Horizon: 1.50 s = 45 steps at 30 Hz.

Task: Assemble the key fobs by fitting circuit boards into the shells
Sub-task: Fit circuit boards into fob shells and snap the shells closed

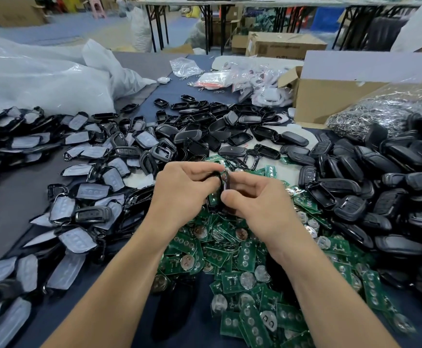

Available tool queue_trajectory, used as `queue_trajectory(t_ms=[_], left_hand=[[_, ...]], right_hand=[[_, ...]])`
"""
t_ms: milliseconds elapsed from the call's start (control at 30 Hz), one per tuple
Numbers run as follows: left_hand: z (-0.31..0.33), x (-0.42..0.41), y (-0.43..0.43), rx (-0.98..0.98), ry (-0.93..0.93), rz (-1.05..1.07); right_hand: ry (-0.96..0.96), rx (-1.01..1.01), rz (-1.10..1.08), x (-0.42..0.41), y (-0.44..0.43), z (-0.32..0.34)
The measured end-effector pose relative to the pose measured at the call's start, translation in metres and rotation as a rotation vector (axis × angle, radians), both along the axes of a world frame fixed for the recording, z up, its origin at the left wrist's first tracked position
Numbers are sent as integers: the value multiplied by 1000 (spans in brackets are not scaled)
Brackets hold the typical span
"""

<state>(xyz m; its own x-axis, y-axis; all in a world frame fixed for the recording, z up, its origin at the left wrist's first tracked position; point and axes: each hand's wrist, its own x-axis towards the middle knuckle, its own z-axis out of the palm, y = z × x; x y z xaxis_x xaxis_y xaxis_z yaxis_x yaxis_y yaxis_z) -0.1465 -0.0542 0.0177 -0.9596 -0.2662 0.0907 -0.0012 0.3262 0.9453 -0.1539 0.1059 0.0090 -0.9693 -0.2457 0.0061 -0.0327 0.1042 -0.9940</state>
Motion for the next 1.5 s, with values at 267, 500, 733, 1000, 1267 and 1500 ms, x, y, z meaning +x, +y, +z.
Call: queue_trajectory(t_ms=[267,500,733,1000,1267,1500], left_hand=[[6,1,-5,285,-172,-216],[3,0,-13,328,-186,-314],[3,-1,-19,346,-187,-377],[2,0,-17,300,-81,-303],[-3,-1,-16,293,-68,-282],[-1,0,-10,278,-71,-258]], right_hand=[[191,181,-94,1,0,-1],[251,232,-100,1,1,-2],[267,259,-80,0,4,-3],[244,261,31,-6,9,-3],[304,358,-30,4,4,4],[365,550,-122,16,-7,3]])
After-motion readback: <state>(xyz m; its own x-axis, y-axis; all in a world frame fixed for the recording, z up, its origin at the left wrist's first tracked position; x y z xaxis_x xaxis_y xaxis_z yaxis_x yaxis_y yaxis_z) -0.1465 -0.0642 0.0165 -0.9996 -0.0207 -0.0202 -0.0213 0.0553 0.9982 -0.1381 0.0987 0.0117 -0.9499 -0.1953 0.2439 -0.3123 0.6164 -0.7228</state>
